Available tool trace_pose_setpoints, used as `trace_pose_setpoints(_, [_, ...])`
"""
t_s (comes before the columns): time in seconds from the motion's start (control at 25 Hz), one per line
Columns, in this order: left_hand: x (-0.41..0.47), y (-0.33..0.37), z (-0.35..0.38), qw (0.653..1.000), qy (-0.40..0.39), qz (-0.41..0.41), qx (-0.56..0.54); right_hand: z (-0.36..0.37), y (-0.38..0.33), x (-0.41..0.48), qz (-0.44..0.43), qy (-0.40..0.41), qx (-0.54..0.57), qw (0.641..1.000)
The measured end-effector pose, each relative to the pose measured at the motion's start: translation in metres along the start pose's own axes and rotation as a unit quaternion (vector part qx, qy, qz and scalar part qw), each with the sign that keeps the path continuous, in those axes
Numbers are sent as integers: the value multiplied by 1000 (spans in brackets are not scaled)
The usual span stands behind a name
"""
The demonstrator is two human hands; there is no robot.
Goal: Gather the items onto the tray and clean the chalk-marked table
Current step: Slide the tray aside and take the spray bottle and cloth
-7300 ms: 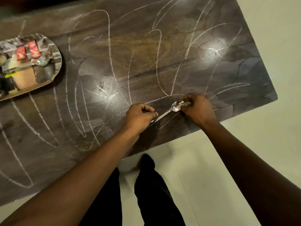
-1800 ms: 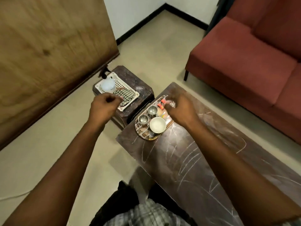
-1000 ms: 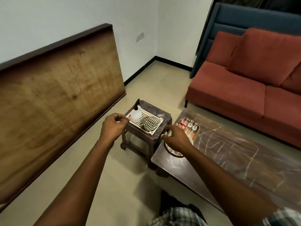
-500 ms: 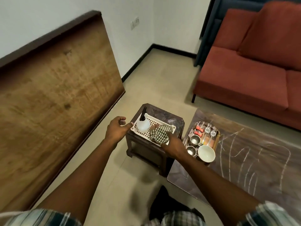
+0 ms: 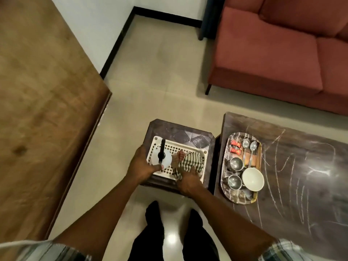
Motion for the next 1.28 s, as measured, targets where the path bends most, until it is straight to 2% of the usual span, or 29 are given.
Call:
trace_pose_setpoints(0.16, [36,5,27,991,-94,78,56,26,1,24,61,-19,-22,998])
trace_pose_setpoints(0.24, [40,6,34,982,-115,120,93,27,3,21,77,-11,-17,997])
trace_pose_setpoints(0.36, [48,7,35,979,-106,134,115,1,4,6,75,106,58,990])
trace_pose_setpoints(0.48, [48,25,34,975,-86,167,115,-37,11,-21,67,233,158,957])
trace_pose_setpoints(0.68, [39,44,40,968,-108,182,136,-89,34,-86,56,350,368,859])
trace_pose_setpoints(0.76, [21,76,33,966,-81,202,136,-108,43,-116,36,383,425,819])
trace_pose_setpoints(0.84, [-2,131,20,963,-18,240,118,-127,58,-155,12,411,503,760])
trace_pose_setpoints(0.92, [-32,196,5,952,43,292,83,-145,69,-194,-22,405,593,696])
trace_pose_setpoints(1.12, [-114,351,27,924,9,381,-22,-179,119,-329,-148,322,769,532])
trace_pose_setpoints(1.2, [-149,397,48,915,-16,396,-73,-182,152,-380,-178,294,798,496])
trace_pose_setpoints(1.28, [-192,432,69,900,-43,410,-139,-183,193,-425,-187,299,803,480])
Point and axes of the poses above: each hand's wrist, its own x-axis towards the middle knuckle, its own z-axis out of the palm, y = z × x, the point moved 10 cm from there along x, towards the middle knuckle, and after that the axes turned 7 degrees about x, right-handed, at the moved point
